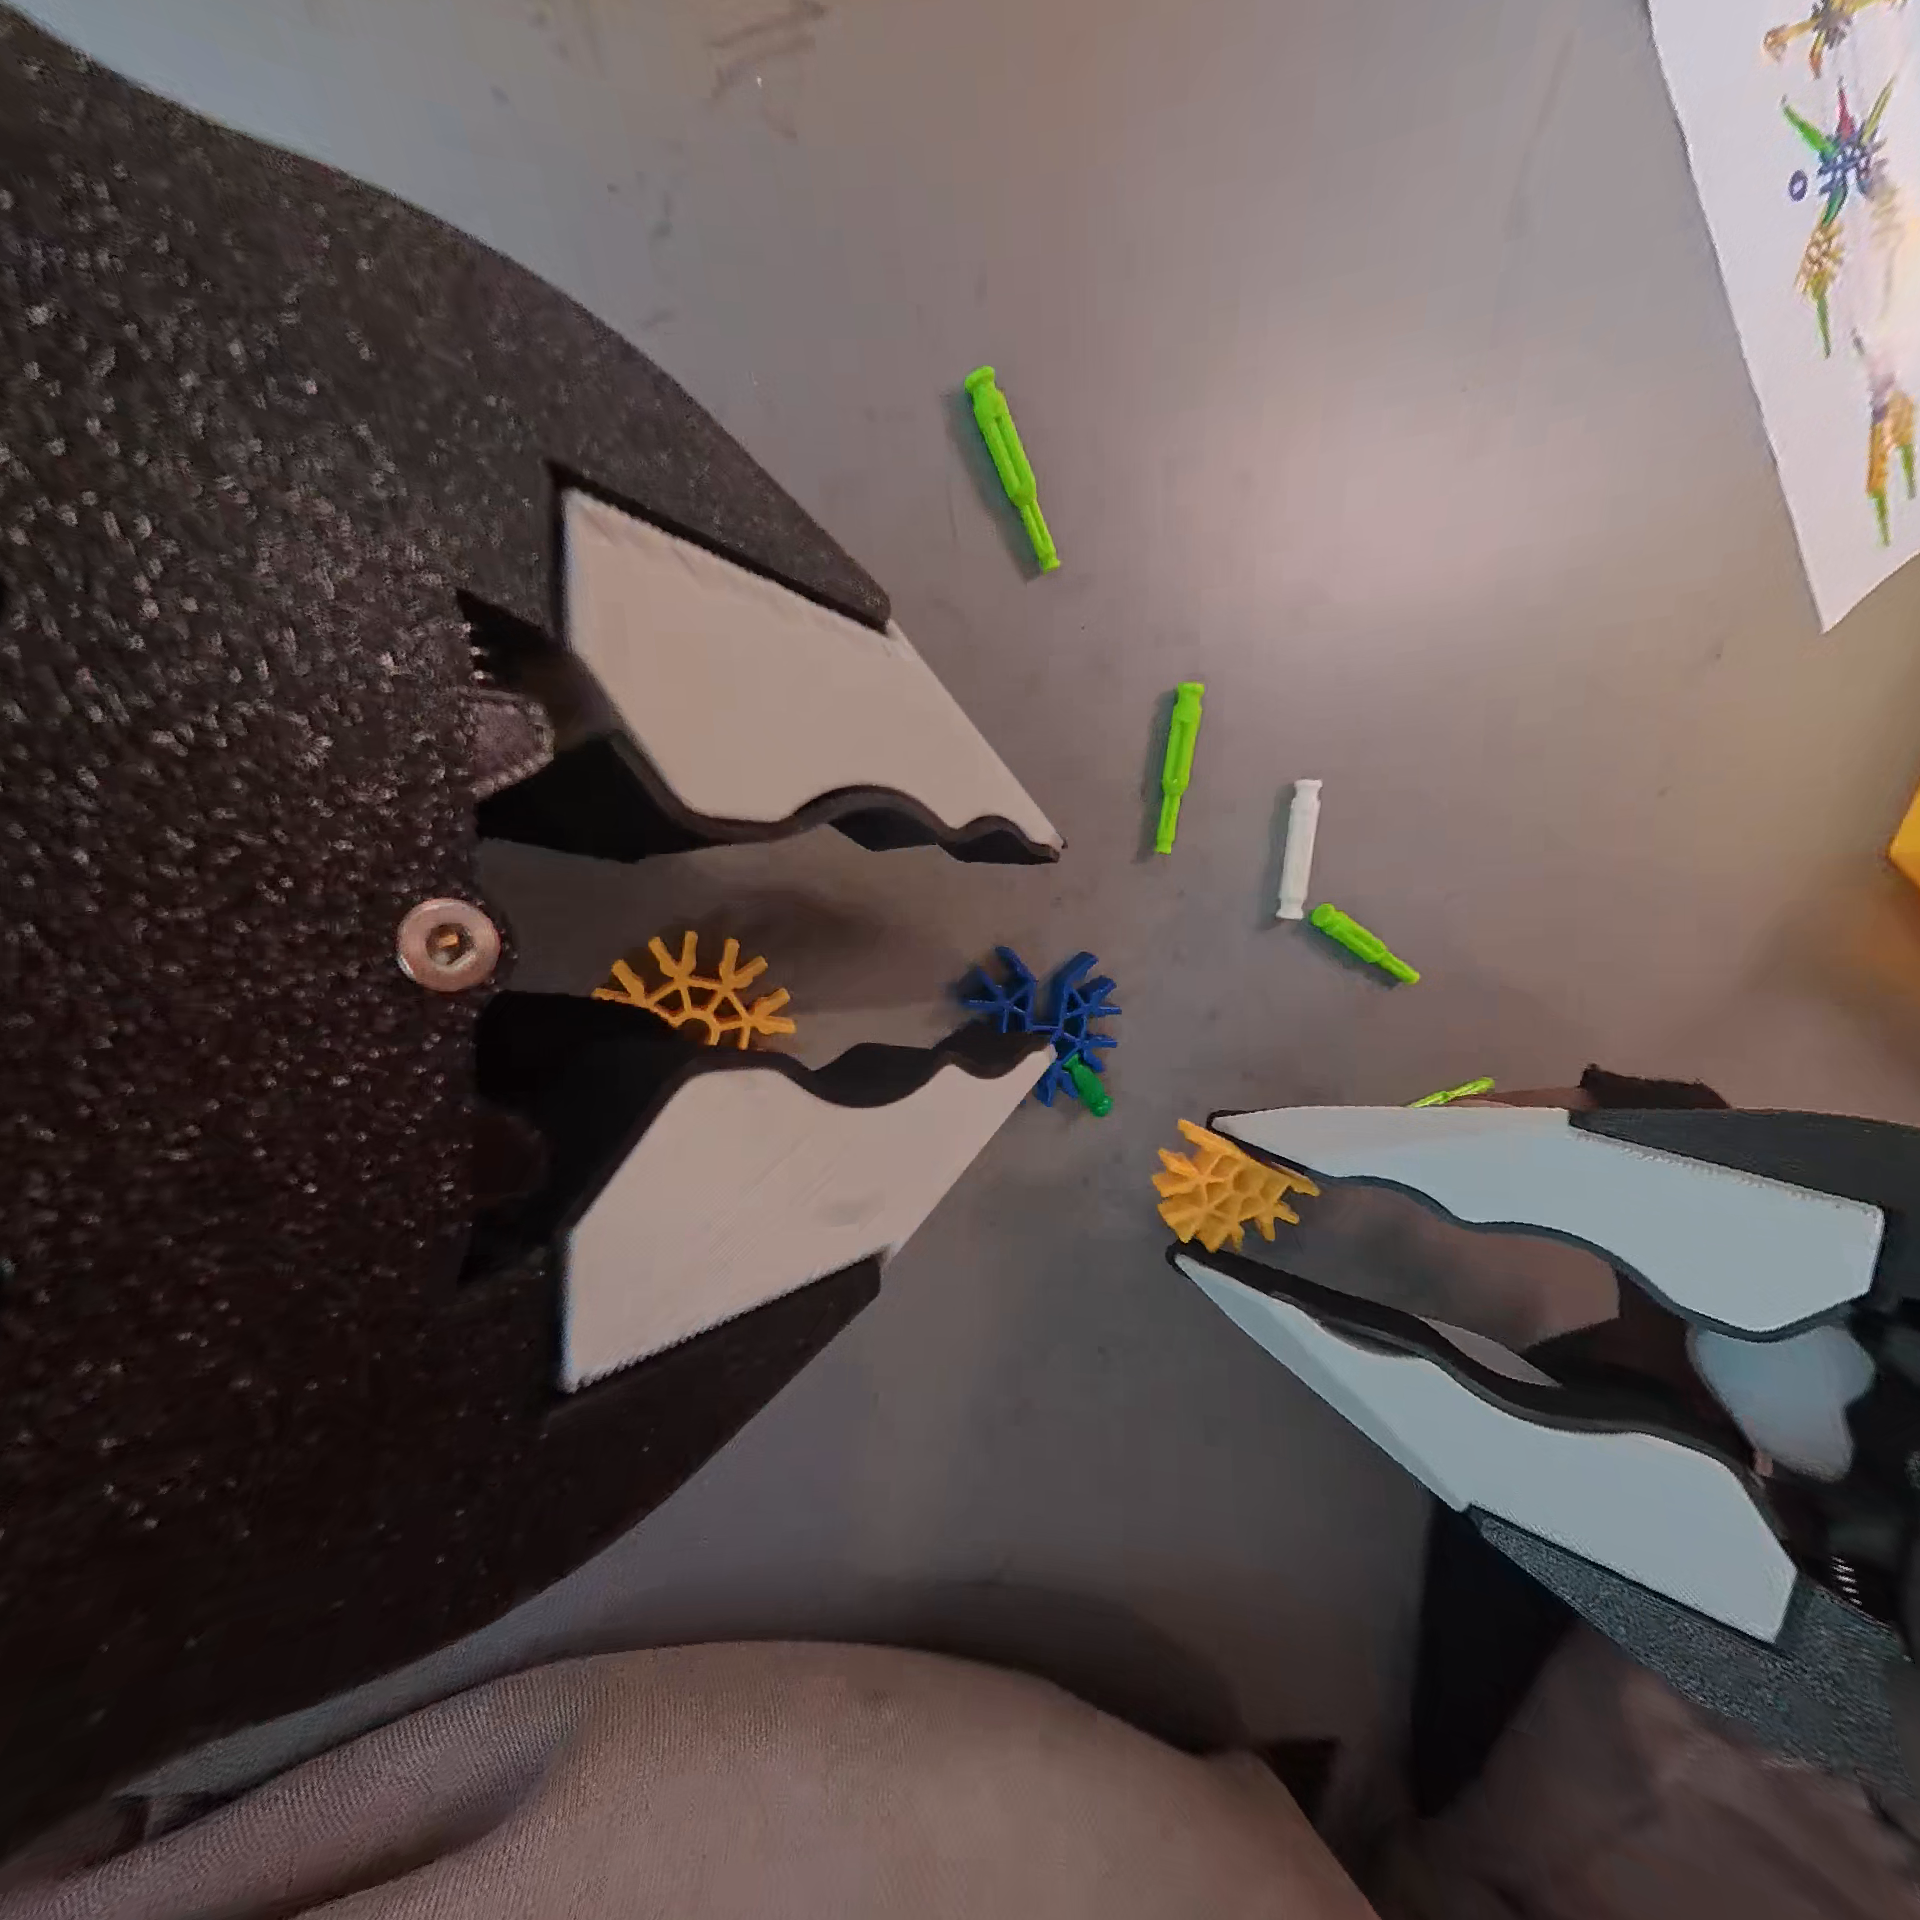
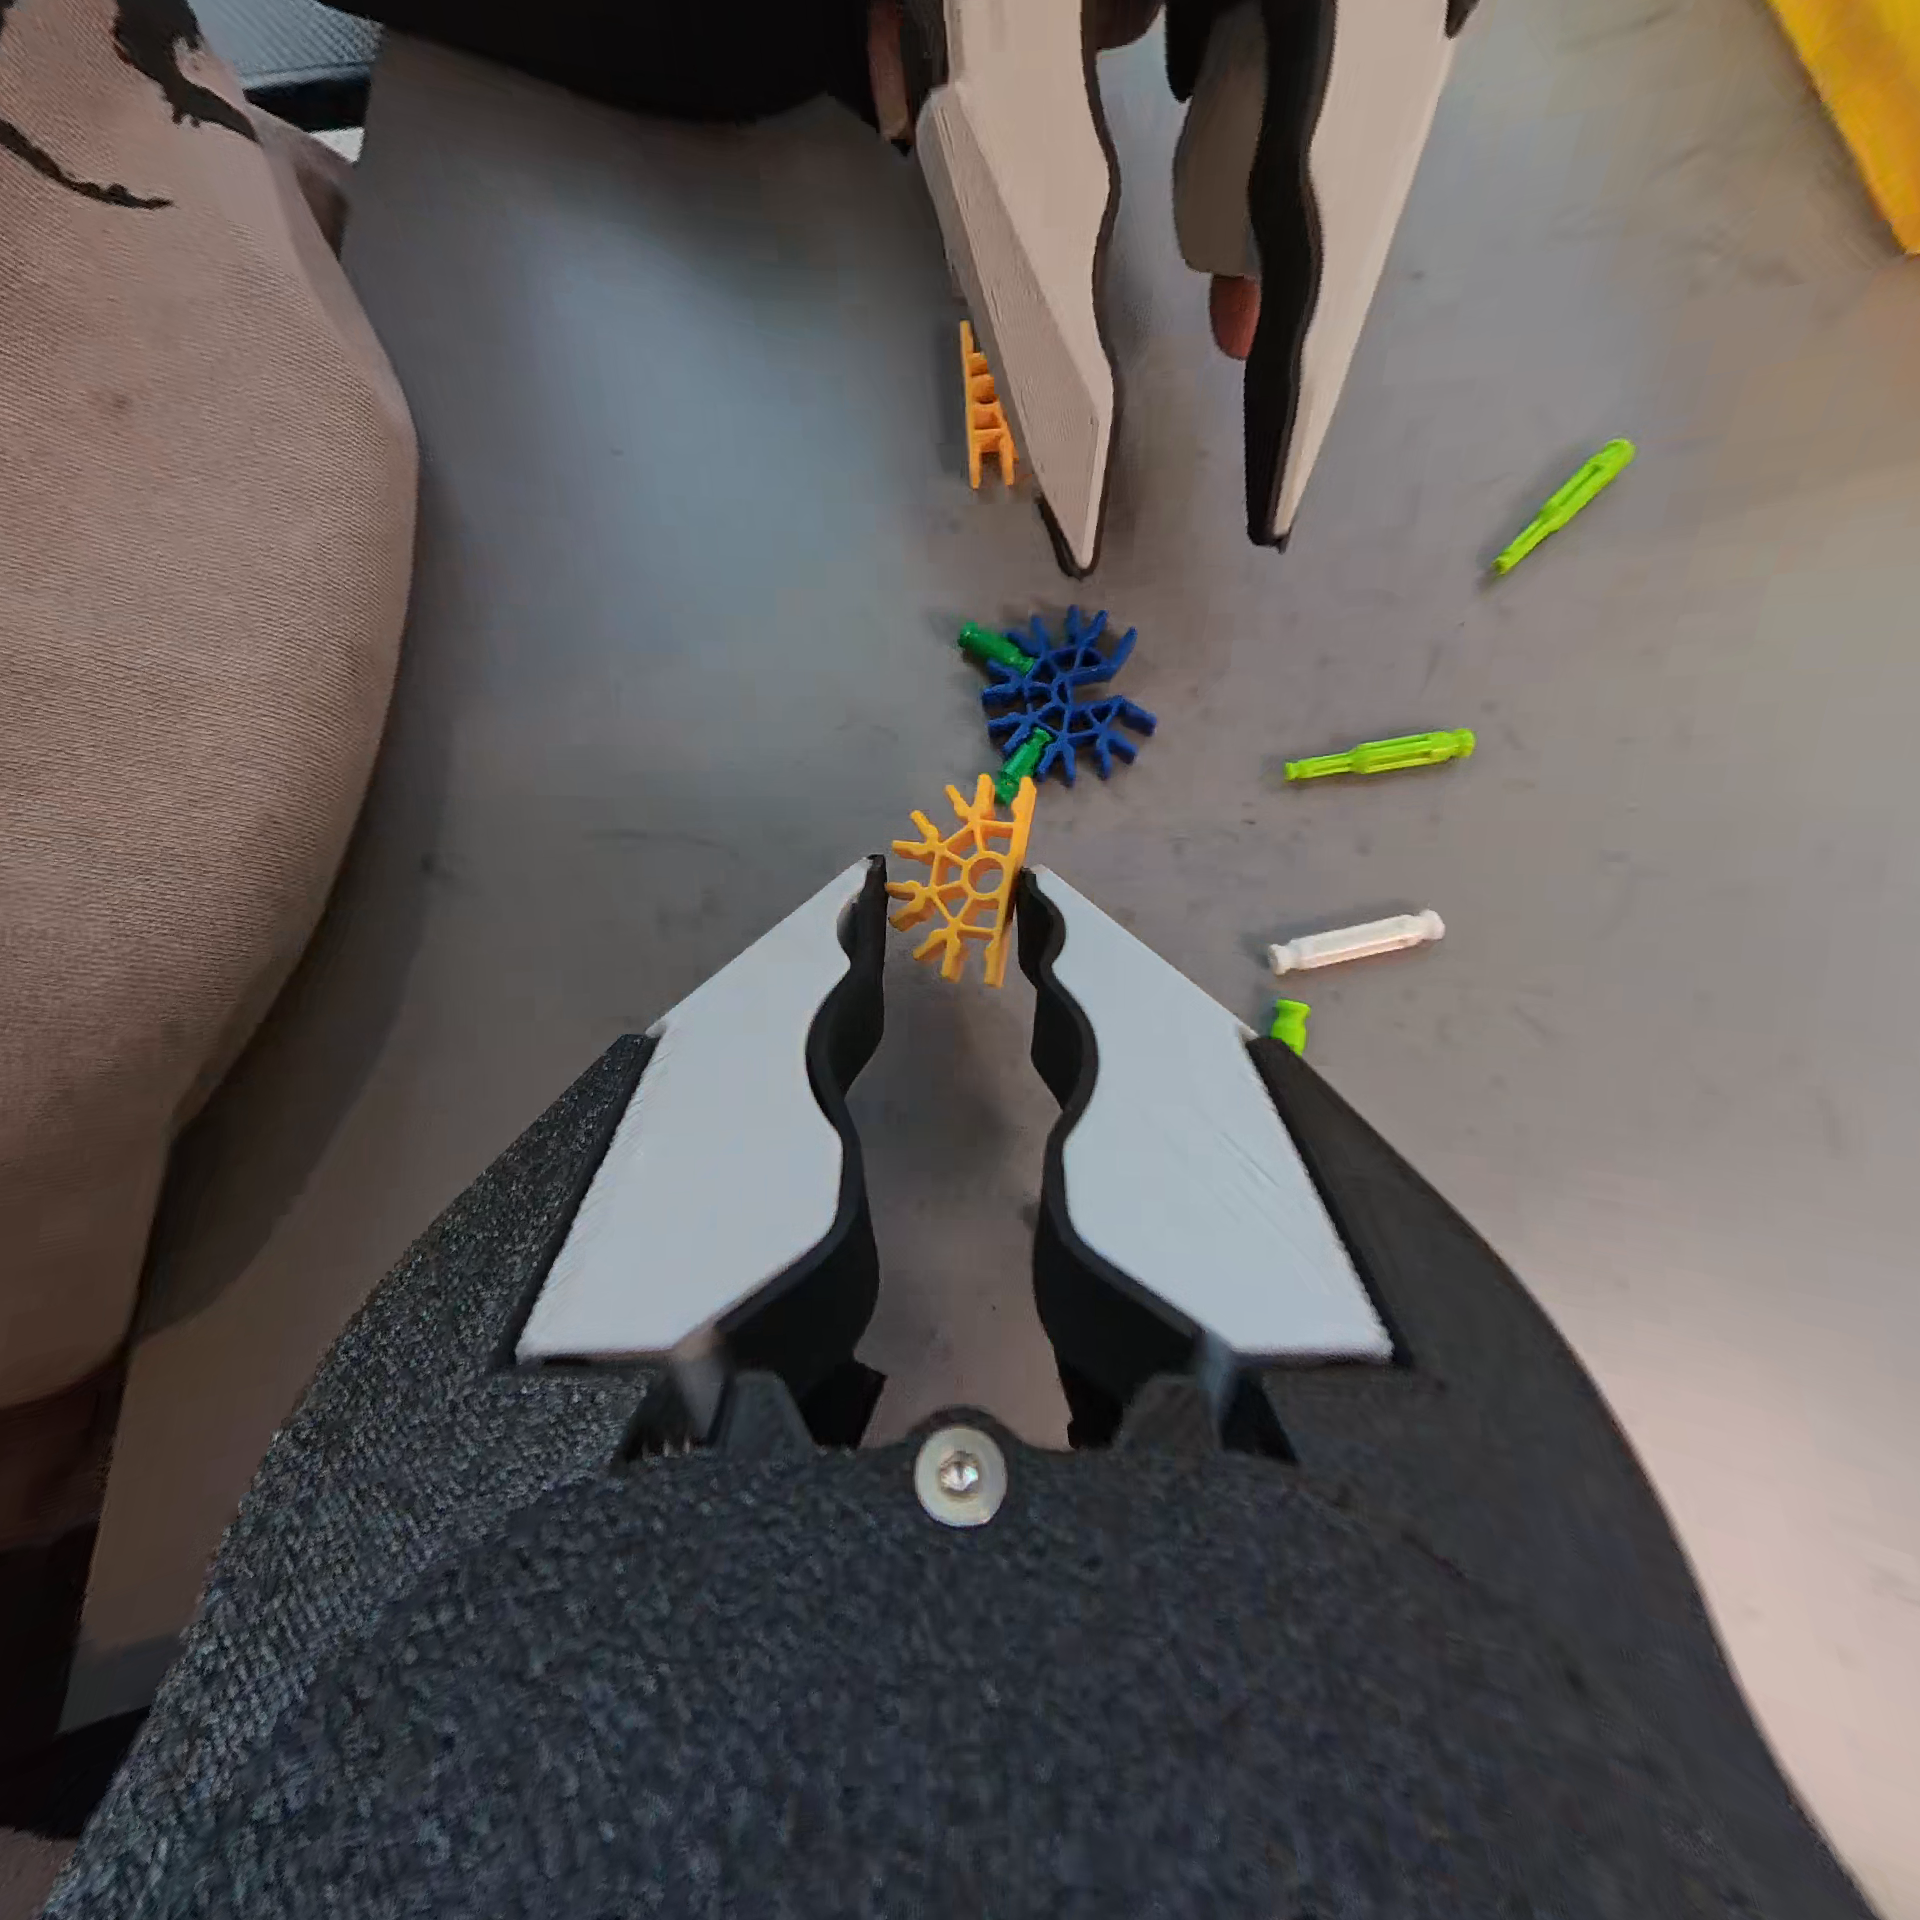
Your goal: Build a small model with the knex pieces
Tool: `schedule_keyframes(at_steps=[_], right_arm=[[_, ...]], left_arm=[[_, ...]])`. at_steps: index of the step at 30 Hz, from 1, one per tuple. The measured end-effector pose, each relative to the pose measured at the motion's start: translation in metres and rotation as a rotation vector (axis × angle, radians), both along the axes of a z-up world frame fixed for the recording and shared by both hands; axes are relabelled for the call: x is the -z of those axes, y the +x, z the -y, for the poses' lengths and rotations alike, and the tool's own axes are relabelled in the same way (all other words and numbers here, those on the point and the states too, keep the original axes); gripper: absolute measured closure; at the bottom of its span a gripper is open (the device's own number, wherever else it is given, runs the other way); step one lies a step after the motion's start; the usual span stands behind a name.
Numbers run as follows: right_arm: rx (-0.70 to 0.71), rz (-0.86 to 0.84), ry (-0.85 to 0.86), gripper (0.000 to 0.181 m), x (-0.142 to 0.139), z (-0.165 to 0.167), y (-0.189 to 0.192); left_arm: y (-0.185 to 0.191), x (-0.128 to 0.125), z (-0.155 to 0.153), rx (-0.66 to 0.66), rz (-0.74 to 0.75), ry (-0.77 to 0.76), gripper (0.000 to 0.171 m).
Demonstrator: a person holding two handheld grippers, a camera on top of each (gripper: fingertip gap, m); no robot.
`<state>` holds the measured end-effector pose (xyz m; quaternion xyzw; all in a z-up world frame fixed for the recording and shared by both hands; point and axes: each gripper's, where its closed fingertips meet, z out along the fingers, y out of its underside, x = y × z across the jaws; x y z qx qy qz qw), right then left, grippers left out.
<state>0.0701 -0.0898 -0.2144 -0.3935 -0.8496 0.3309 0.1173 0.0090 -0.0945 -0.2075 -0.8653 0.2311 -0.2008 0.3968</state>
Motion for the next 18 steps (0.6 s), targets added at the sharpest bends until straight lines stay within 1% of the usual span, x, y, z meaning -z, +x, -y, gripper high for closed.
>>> schedule_keyframes(at_steps=[2, 5, 7, 10, 15, 18], right_arm=[[0.007, 0.026, 0.007, 0.159, 0.004, 0.005, -0.001], [0.036, 0.051, 0.056, 0.159, 0.015, 0.002, -0.004], [0.043, 0.044, 0.062, 0.159, 0.016, 0.001, -0.006], [0.056, 0.032, 0.069, 0.159, 0.017, 0.000, -0.010], [0.075, 0.014, 0.071, 0.159, 0.017, -0.002, -0.015], [0.084, 0.011, 0.068, 0.159, 0.017, -0.006, -0.015]], left_arm=[[0.007, 0.008, 0.004, 0.038, -0.029, -0.030, 0.139], [0.009, 0.020, 0.009, 0.070, -0.092, -0.073, 0.141], [0.012, 0.019, 0.012, 0.086, -0.087, -0.083, 0.146], [0.014, 0.021, 0.018, 0.110, -0.093, -0.099, 0.147], [0.020, 0.018, 0.027, 0.158, -0.060, -0.103, 0.148], [0.013, 0.011, 0.021, 0.124, -0.048, -0.066, 0.148]])
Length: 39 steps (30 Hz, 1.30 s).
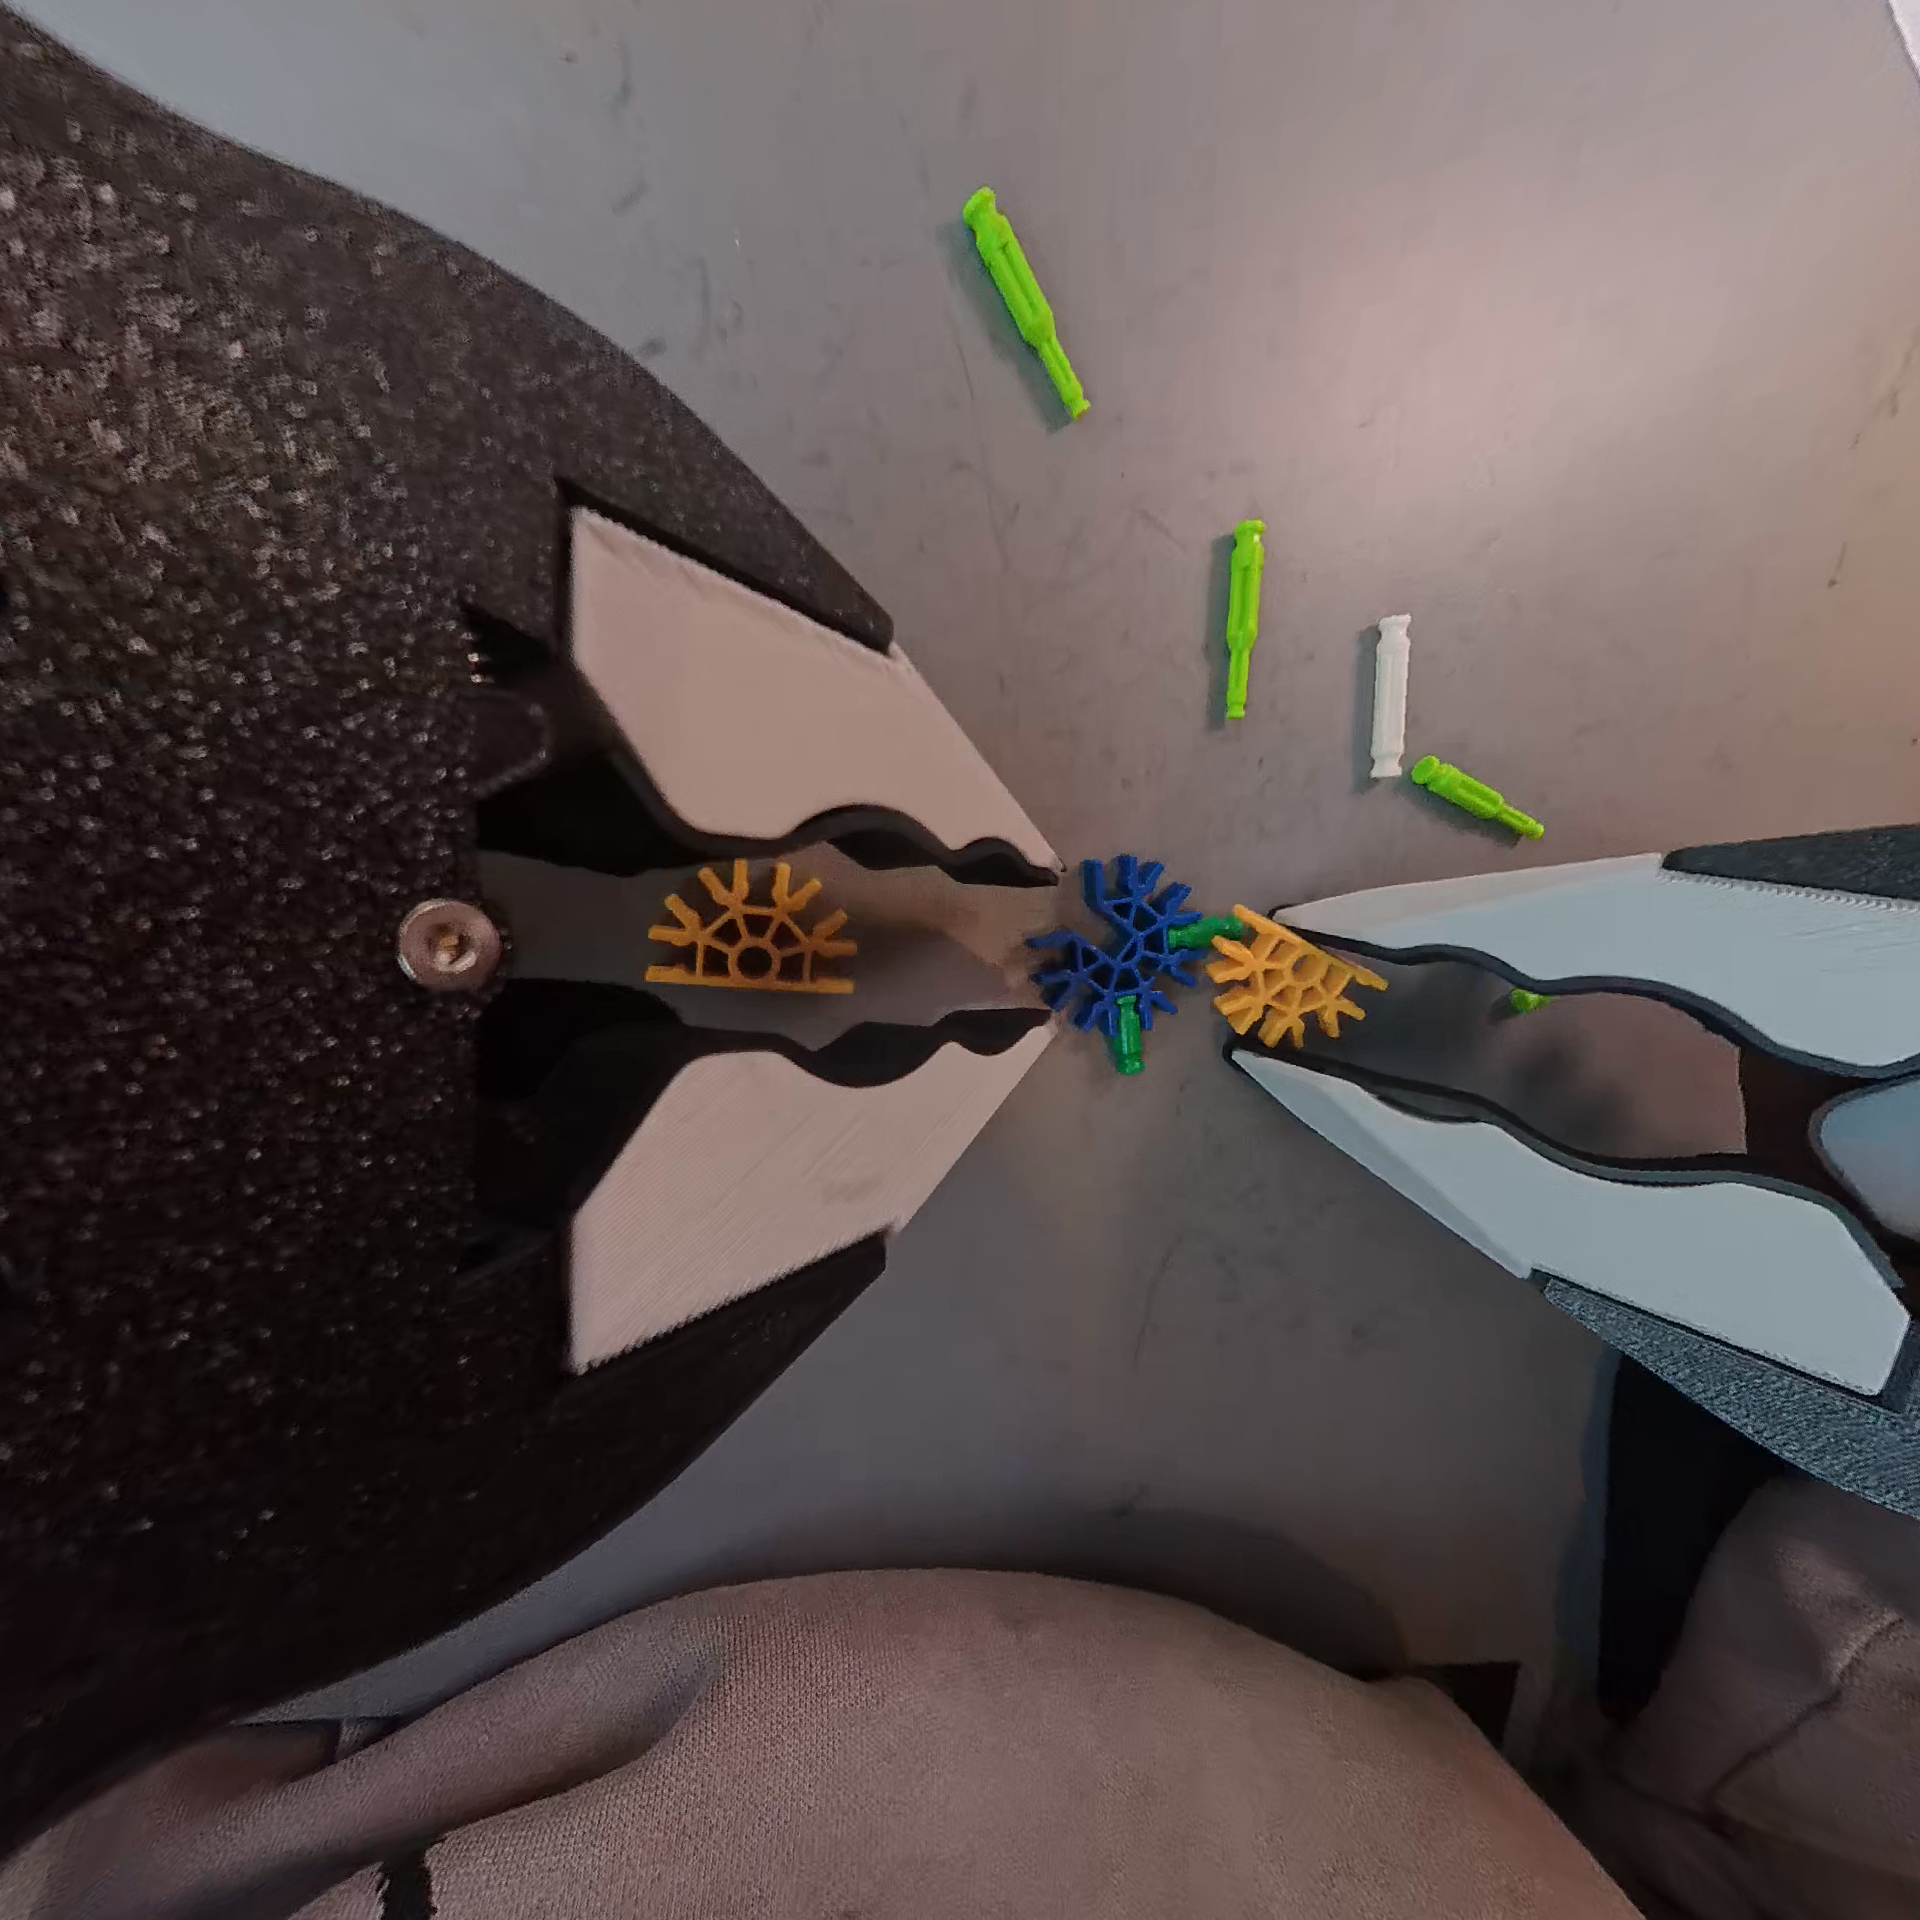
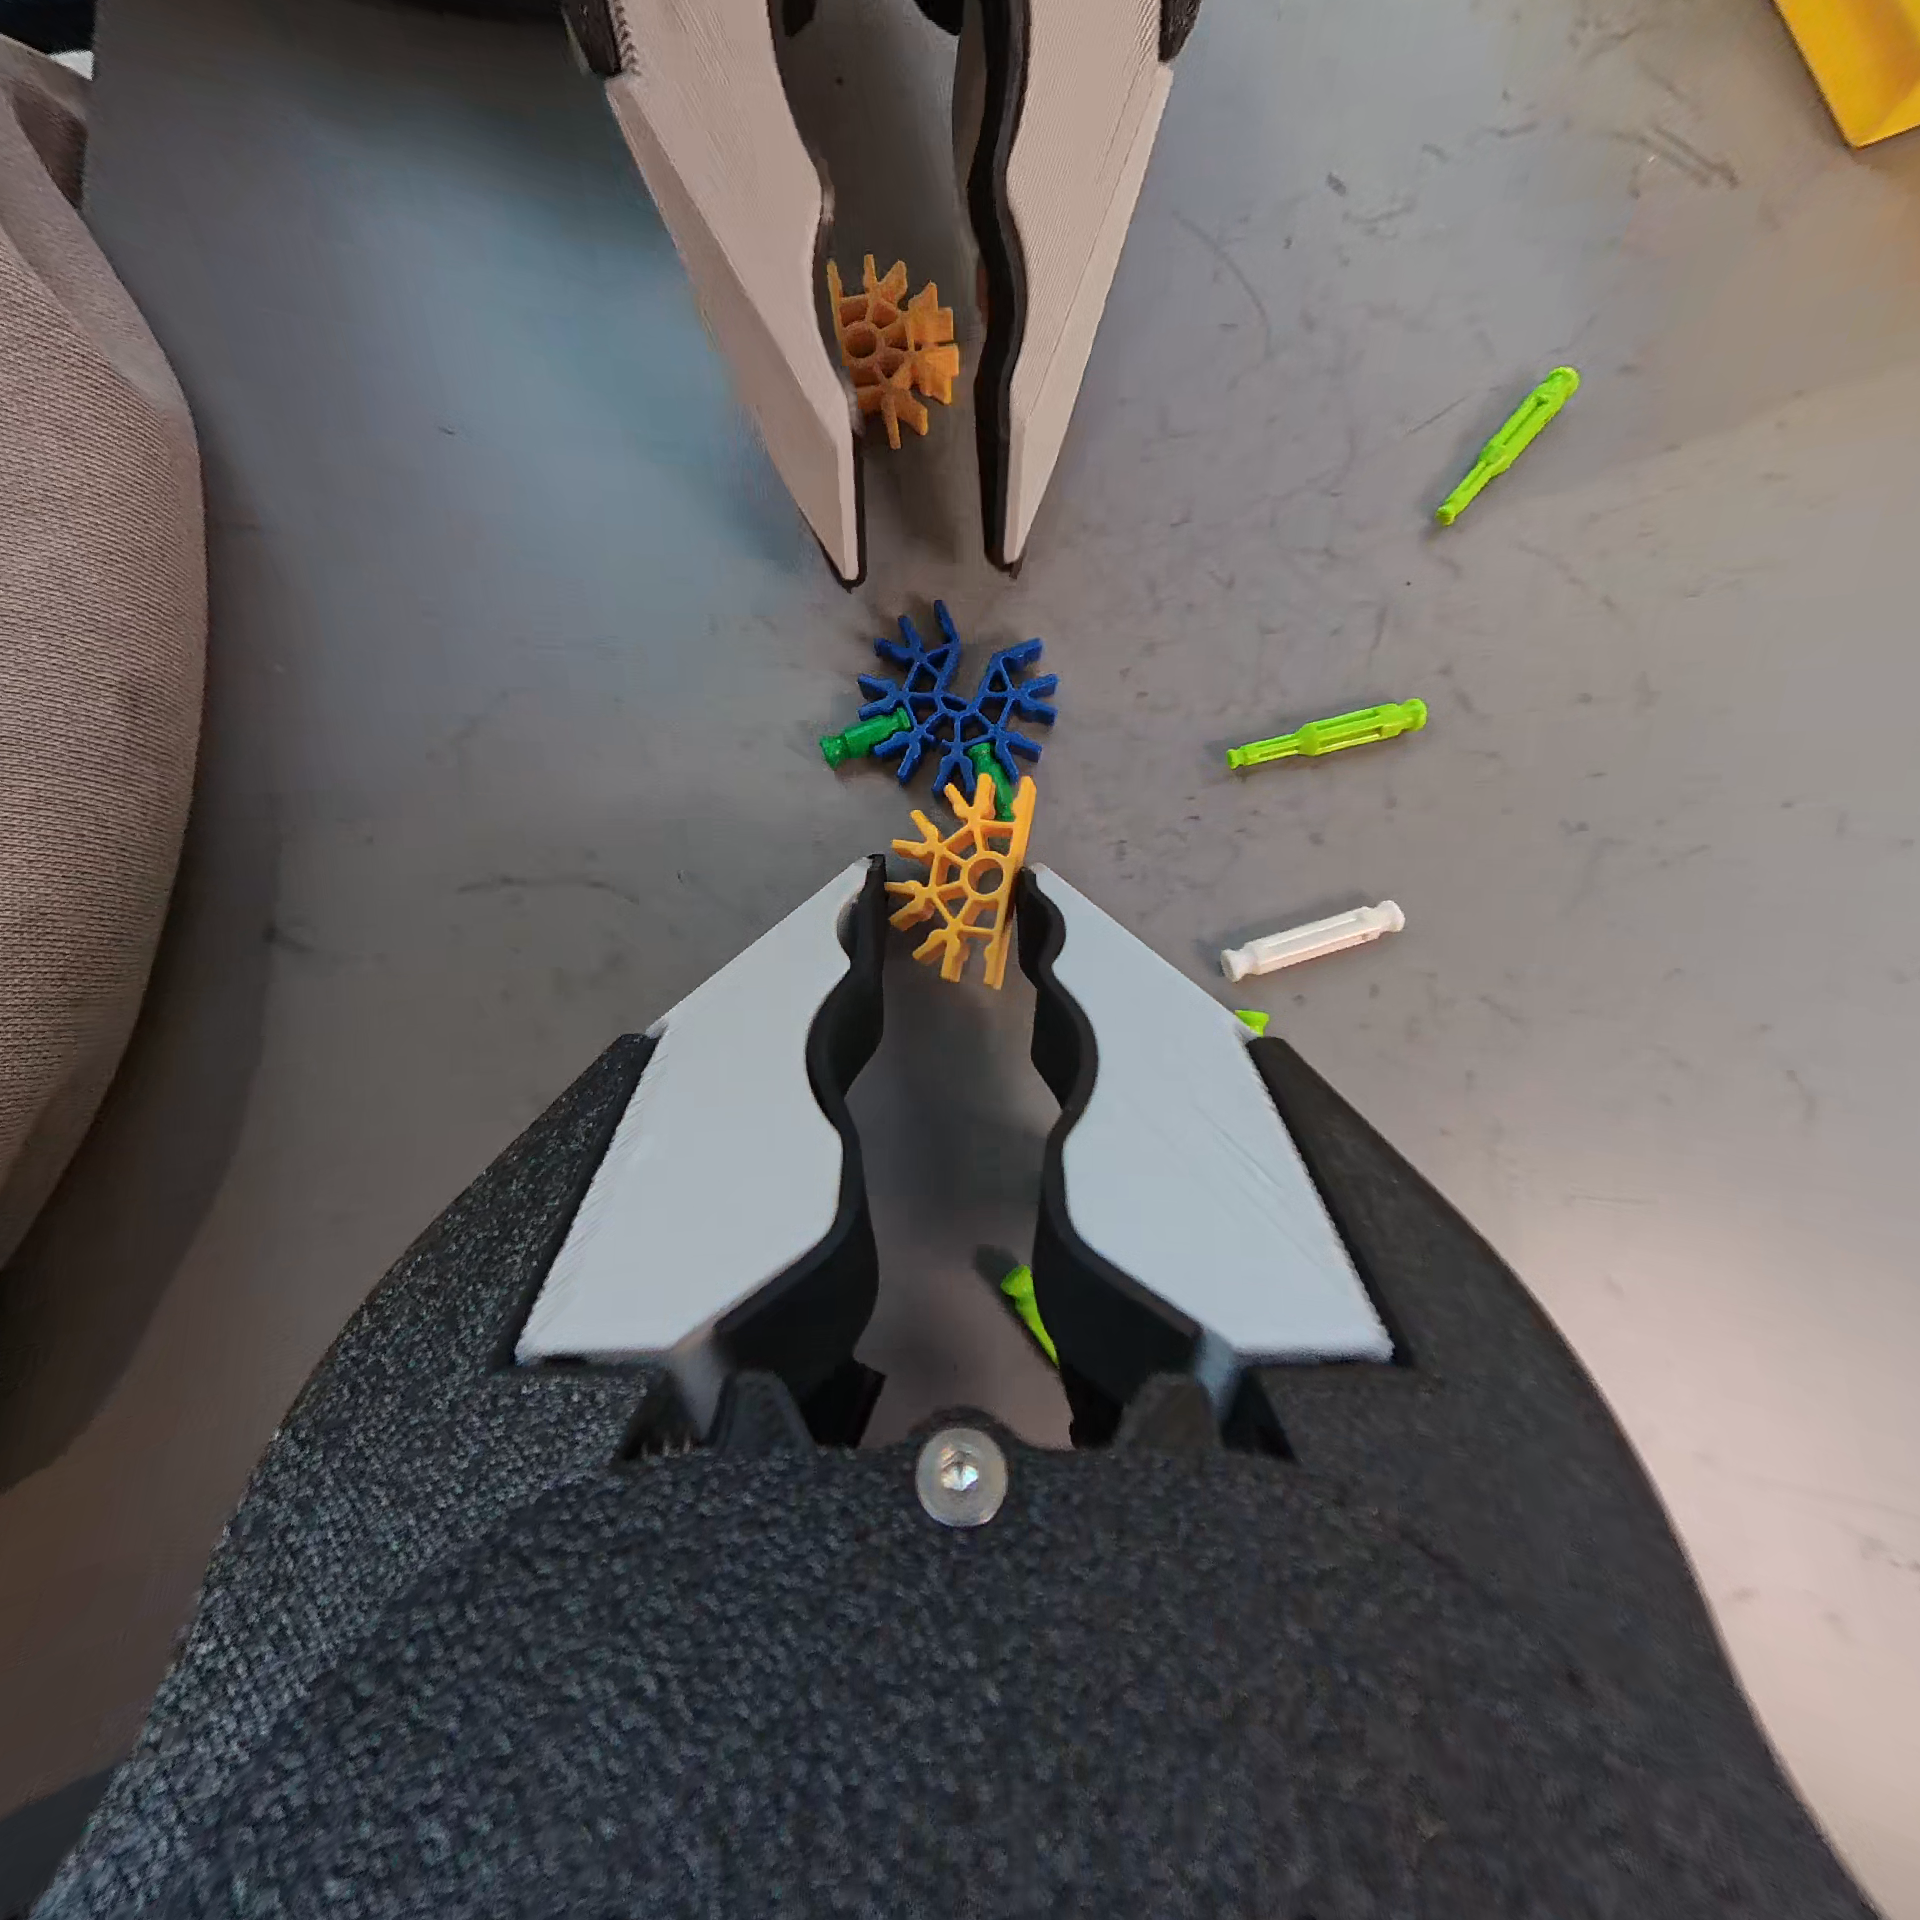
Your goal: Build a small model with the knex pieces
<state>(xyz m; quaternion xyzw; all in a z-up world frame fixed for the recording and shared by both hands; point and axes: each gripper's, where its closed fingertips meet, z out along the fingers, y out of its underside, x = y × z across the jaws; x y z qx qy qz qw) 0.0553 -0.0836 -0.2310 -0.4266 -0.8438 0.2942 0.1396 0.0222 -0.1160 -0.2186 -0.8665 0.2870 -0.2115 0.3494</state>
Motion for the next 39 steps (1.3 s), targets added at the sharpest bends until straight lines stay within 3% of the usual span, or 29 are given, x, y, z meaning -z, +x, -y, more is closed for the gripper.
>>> schedule_keyframes(at_steps=[4, 11, 24, 39], right_arm=[[0.000, 0.008, -0.017, 0.159, -0.001, -0.004, 0.003], [-0.004, 0.016, -0.007, 0.158, 0.000, -0.008, 0.006], [-0.031, -0.018, 0.016, 0.158, 0.000, -0.007, 0.004], [-0.035, -0.036, 0.026, 0.157, -0.001, -0.011, 0.005]], left_arm=[[-0.006, -0.003, -0.010, -0.036, -0.022, 0.064, 0.137], [0.007, 0.004, -0.011, 0.045, -0.103, 0.111, 0.119], [0.012, 0.013, -0.006, 0.066, -0.147, 0.104, 0.138], [0.010, 0.013, -0.004, 0.064, -0.140, 0.100, 0.139]])
